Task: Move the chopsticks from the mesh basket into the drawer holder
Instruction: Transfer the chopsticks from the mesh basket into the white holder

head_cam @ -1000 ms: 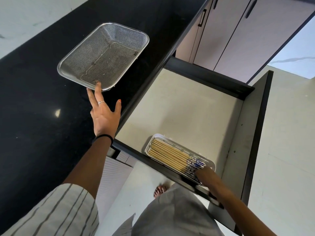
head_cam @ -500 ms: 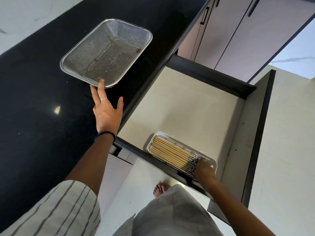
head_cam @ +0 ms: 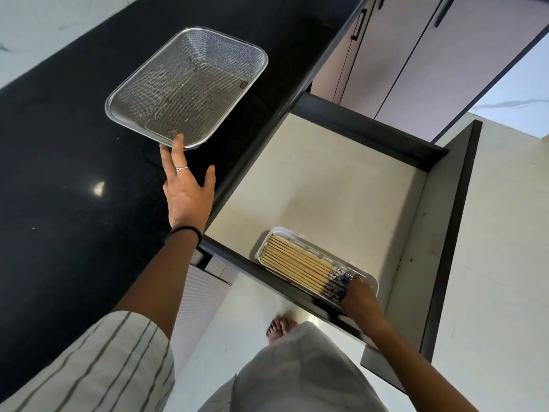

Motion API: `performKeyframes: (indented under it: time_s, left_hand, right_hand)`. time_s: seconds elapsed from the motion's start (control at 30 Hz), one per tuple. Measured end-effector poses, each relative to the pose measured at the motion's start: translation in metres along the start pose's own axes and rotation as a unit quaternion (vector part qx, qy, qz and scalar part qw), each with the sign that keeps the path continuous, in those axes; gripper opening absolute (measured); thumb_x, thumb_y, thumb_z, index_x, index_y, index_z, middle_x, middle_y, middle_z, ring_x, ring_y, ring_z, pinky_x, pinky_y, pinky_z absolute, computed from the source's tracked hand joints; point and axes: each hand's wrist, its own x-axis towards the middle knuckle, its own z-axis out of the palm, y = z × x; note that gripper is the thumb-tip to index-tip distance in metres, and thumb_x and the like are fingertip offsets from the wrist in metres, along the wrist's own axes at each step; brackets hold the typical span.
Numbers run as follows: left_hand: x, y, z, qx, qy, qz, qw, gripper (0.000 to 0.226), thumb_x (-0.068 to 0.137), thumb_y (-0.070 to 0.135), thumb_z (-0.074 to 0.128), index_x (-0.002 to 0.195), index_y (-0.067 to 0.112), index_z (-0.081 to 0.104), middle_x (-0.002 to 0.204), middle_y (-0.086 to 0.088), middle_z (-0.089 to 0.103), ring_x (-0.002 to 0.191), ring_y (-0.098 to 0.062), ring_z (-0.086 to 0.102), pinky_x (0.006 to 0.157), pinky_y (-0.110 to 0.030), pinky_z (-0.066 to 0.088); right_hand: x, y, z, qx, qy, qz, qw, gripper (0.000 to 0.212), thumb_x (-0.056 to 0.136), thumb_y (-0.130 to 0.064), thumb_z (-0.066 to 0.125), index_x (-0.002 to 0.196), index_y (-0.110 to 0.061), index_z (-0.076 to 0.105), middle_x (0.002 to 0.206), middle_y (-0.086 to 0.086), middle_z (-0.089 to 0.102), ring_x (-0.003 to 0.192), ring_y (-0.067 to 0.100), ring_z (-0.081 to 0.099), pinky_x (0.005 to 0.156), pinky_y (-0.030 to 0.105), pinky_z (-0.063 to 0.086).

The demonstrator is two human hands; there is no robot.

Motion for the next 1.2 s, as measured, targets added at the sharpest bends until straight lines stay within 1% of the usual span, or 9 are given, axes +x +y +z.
performKeyframes:
  time_s: [0.17,0.23,0.33,0.47,0.57,0.63,0.8,0.97,1.2]
  left_hand:
    - [0.000,-0.002,0.000,-0.002,-0.001,0.005,1.000,0.071,0.096,0.030,0.057,0.150,0.037,0.011,0.161,-0.010,0.002,0.127,-0.044,0.045,0.103,-0.058,0.040]
    - [0.000,-0.001,0.000,-0.005,0.000,0.009,1.000,0.071,0.096,0.030,0.057,0.149,0.038,0.011,0.161,-0.011,0.003,0.128,-0.043,0.045,0.104,-0.057,0.040]
    - [0.000,-0.002,0.000,-0.008,0.001,0.007,1.000,0.070,0.096,0.030,0.057,0.149,0.039,0.011,0.161,-0.010,0.004,0.128,-0.044,0.044,0.103,-0.057,0.042]
    - [0.000,-0.003,0.001,-0.006,0.004,0.009,1.000,0.071,0.095,0.030,0.057,0.149,0.040,0.011,0.161,-0.010,0.003,0.128,-0.044,0.044,0.104,-0.056,0.041]
    - [0.000,-0.003,0.002,-0.006,0.007,0.012,1.000,0.071,0.095,0.031,0.057,0.149,0.040,0.011,0.161,-0.010,0.004,0.129,-0.044,0.043,0.104,-0.056,0.041]
    - [0.001,-0.004,0.003,-0.003,0.008,0.011,1.000,0.071,0.095,0.032,0.057,0.149,0.040,0.010,0.161,-0.010,0.004,0.128,-0.045,0.043,0.103,-0.056,0.042]
    - [0.000,-0.005,0.003,0.002,0.013,0.018,1.000,0.071,0.095,0.032,0.056,0.149,0.039,0.010,0.161,-0.012,0.005,0.128,-0.045,0.044,0.104,-0.057,0.040]
    - [-0.002,-0.004,0.002,-0.003,0.016,0.025,1.000,0.073,0.095,0.029,0.058,0.150,0.036,0.010,0.161,-0.010,0.005,0.128,-0.040,0.045,0.104,-0.055,0.042]
    - [-0.007,0.001,0.002,-0.006,0.038,0.024,0.999,0.073,0.094,0.025,0.059,0.151,0.028,0.013,0.161,-0.010,0.007,0.125,-0.036,0.049,0.101,-0.049,0.046]
  right_hand:
    - [-0.003,0.000,0.006,0.019,0.043,-0.001,0.999,0.039,0.089,0.001,0.053,0.128,0.000,0.046,0.122,0.018,0.060,0.108,0.029,0.062,0.083,0.032,0.052]
    - [-0.003,-0.002,0.006,0.009,0.065,-0.060,0.996,0.043,0.087,0.001,0.057,0.129,-0.005,0.047,0.123,0.015,0.060,0.110,0.027,0.062,0.089,0.032,0.052]
    - [0.002,-0.005,0.003,-0.006,0.012,-0.189,0.982,0.046,0.089,-0.009,0.061,0.132,-0.017,0.048,0.133,0.005,0.056,0.118,0.019,0.057,0.102,0.028,0.046]
    - [0.012,-0.007,-0.008,-0.049,-0.110,-0.327,0.937,0.045,0.099,-0.035,0.045,0.143,-0.031,0.038,0.152,-0.010,0.035,0.139,0.011,0.034,0.118,0.026,0.021]
    - [0.026,-0.004,-0.013,-0.190,-0.113,-0.417,0.882,0.045,0.103,-0.024,0.034,0.147,-0.029,0.028,0.157,-0.013,0.019,0.145,0.007,0.016,0.115,0.017,0.004]
    - [0.032,-0.001,-0.015,-0.277,-0.112,-0.446,0.844,0.051,0.101,-0.014,0.037,0.149,-0.026,0.023,0.159,-0.010,0.013,0.147,0.010,0.009,0.121,0.025,0.006]
    - [0.030,0.006,-0.014,-0.311,-0.083,-0.451,0.833,0.068,0.098,-0.004,0.041,0.152,-0.028,0.009,0.161,-0.009,0.000,0.148,0.016,0.010,0.122,0.033,0.014]
    - [0.029,0.010,-0.008,-0.369,-0.033,-0.447,0.814,0.067,0.098,-0.004,0.041,0.152,-0.020,0.006,0.161,-0.002,-0.008,0.149,0.020,0.003,0.122,0.036,0.010]
    - [0.036,0.010,-0.003,-0.336,-0.036,-0.407,0.849,0.062,0.099,-0.017,0.042,0.152,-0.014,0.009,0.162,0.006,-0.004,0.149,0.023,-0.002,0.122,0.038,0.014]
